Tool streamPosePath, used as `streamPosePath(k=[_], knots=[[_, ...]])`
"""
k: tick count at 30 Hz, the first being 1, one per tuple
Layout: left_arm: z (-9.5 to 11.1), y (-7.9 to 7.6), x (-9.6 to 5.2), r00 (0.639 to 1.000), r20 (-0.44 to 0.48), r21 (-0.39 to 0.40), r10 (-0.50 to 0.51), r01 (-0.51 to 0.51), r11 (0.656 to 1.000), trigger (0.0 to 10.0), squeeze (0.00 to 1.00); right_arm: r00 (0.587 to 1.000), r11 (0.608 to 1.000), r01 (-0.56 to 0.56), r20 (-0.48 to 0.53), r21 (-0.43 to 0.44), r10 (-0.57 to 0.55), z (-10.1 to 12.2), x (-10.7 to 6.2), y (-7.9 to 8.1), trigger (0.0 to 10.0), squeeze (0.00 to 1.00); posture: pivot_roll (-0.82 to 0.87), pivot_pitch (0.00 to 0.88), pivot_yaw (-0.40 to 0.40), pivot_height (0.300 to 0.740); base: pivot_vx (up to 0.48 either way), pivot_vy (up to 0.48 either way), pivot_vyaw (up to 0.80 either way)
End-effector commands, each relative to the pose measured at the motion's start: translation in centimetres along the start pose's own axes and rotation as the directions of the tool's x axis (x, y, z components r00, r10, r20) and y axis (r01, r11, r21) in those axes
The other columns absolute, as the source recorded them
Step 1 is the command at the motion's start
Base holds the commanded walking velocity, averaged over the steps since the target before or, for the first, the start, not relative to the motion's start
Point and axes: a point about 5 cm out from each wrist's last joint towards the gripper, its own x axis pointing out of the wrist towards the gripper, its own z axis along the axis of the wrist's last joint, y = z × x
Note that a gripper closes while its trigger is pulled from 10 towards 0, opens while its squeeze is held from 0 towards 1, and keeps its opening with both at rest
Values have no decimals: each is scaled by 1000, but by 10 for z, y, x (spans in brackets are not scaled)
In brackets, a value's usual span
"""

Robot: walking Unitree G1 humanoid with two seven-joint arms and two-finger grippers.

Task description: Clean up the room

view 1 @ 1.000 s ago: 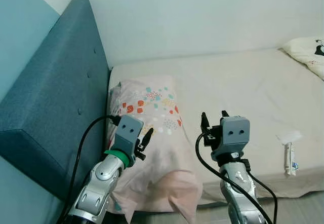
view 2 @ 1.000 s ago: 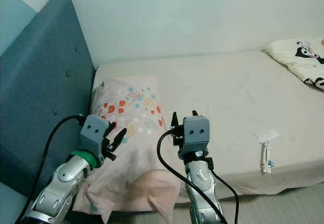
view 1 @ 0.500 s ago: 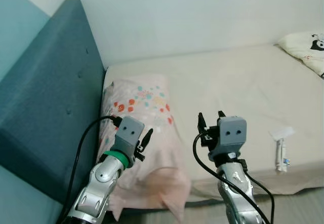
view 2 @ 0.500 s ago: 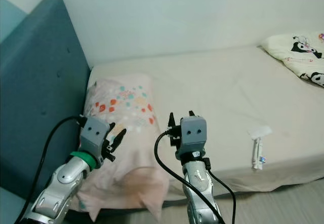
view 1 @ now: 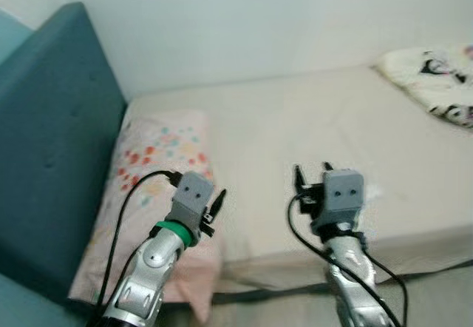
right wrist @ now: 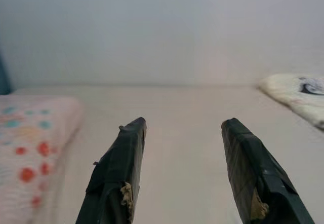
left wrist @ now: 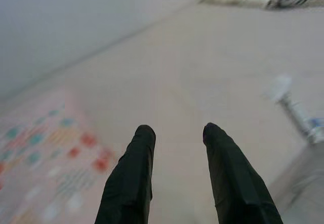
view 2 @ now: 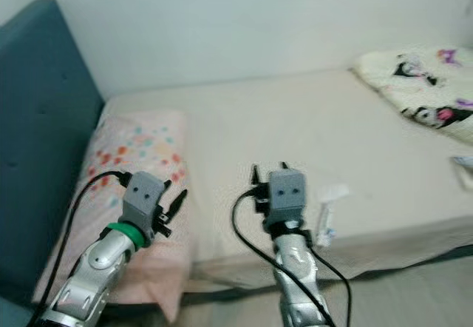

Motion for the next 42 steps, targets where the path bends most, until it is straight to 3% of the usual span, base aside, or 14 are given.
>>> streamPosePath(k=[1,13,22,29,42], knots=[[-9,4,-5,999,-33,-1,11,-11,1000,10000,0,1000,1000,-24,-10,18,24,-2,-2,9,10000,0,-160,93,116,740,0,-326,0],[-10,4,-5,999,-35,1,11,-11,1000,10000,0,999,1000,-23,-34,6,23,-5,-1,7,10000,0,-161,88,115,740,0,-299,0],[-10,4,-5,999,-37,2,10,-9,1000,10000,0,998,999,30,-57,40,-28,-8,1,-1,10000,0,-161,90,117,740,0,-247,776],[-14,5,-4,997,-69,9,30,-29,1000,10000,0,997,995,41,-63,87,-35,-8,0,0,10000,0,-163,94,118,740,171,0,0],[-17,6,-2,995,-88,3,37,-37,999,10000,0,998,995,30,-64,96,-24,-8,-1,2,10000,0,-165,94,119,740,0,0,0]])
